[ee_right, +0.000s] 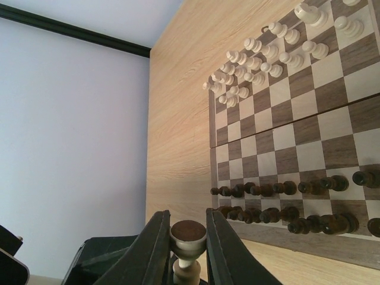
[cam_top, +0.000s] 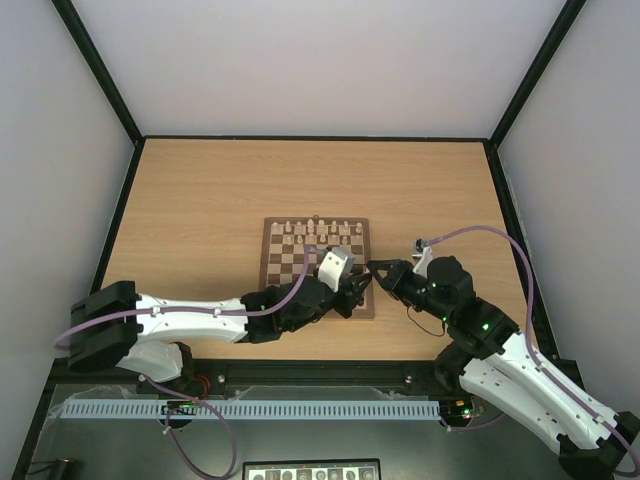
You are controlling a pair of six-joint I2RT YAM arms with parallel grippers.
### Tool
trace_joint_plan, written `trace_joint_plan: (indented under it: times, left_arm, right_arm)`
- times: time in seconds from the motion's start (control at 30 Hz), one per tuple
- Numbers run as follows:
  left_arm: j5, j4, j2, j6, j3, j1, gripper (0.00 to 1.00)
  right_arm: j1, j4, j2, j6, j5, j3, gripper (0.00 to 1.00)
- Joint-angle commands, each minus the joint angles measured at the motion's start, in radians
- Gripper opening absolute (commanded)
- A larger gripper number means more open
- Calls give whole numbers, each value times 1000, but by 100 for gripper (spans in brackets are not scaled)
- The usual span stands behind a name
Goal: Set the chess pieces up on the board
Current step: Place the chess piece on the chessboard.
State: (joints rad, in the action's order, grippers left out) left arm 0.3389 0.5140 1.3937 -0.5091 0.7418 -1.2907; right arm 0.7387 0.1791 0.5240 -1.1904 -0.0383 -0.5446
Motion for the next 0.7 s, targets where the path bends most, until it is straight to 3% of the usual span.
trace_joint_plan:
  times: [0.0, 0.33, 0.67]
  left_arm:
    - [53, 12, 24, 28, 41, -11, 27]
    - [71, 3, 32, 26, 38, -13, 20]
    - [87, -8, 33, 26, 38, -14, 7]
  right_arm:
    - [-5, -34, -2, -9, -2, 7, 15]
    - [-5, -45, 10, -11, 6, 8, 15]
    - [-4, -46, 8, -14, 8, 12, 15]
